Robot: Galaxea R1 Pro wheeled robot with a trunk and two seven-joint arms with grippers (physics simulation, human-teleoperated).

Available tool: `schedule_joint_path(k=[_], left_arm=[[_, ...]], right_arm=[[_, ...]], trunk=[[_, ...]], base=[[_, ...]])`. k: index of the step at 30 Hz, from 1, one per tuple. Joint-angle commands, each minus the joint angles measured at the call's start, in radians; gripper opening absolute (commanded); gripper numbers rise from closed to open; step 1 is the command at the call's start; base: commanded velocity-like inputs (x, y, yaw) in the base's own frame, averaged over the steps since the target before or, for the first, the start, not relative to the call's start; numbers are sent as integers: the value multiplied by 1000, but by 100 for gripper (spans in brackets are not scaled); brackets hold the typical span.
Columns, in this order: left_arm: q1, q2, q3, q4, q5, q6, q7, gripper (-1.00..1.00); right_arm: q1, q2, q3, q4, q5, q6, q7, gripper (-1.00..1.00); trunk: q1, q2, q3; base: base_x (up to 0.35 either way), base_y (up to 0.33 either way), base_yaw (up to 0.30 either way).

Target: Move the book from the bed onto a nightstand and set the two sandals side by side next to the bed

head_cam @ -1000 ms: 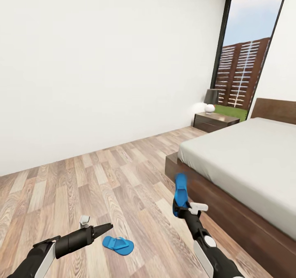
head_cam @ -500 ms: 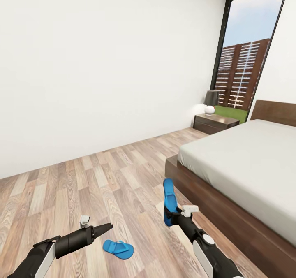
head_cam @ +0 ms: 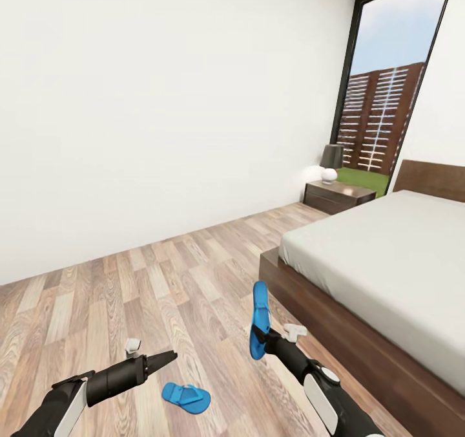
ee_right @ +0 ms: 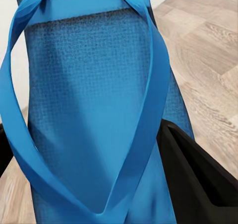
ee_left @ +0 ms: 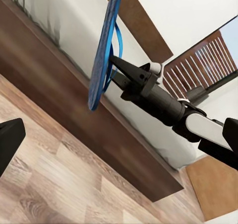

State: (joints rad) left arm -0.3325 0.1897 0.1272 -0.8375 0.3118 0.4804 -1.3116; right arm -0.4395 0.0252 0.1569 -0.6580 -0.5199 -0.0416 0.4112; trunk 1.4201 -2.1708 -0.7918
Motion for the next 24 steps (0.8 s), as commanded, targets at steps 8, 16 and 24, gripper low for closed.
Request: schedule_joint_path(k=[8, 16, 24], left_arm=[[0, 0, 0, 0, 3, 10, -3, 100], [0, 0, 0, 0, 3, 10, -3, 100], [0, 0, 0, 0, 3, 10, -3, 100]], right_arm=[[-1, 1, 3, 1, -12, -1, 3, -100], [-1, 1, 3, 0, -12, -1, 2, -100], [-1, 1, 3, 0, -12, -1, 3, -100]], trunk=[[-31, 56, 24], [-62, 112, 49], [-92, 168, 74]], base=[[0, 0, 0], [0, 0, 0], [0, 0, 0]])
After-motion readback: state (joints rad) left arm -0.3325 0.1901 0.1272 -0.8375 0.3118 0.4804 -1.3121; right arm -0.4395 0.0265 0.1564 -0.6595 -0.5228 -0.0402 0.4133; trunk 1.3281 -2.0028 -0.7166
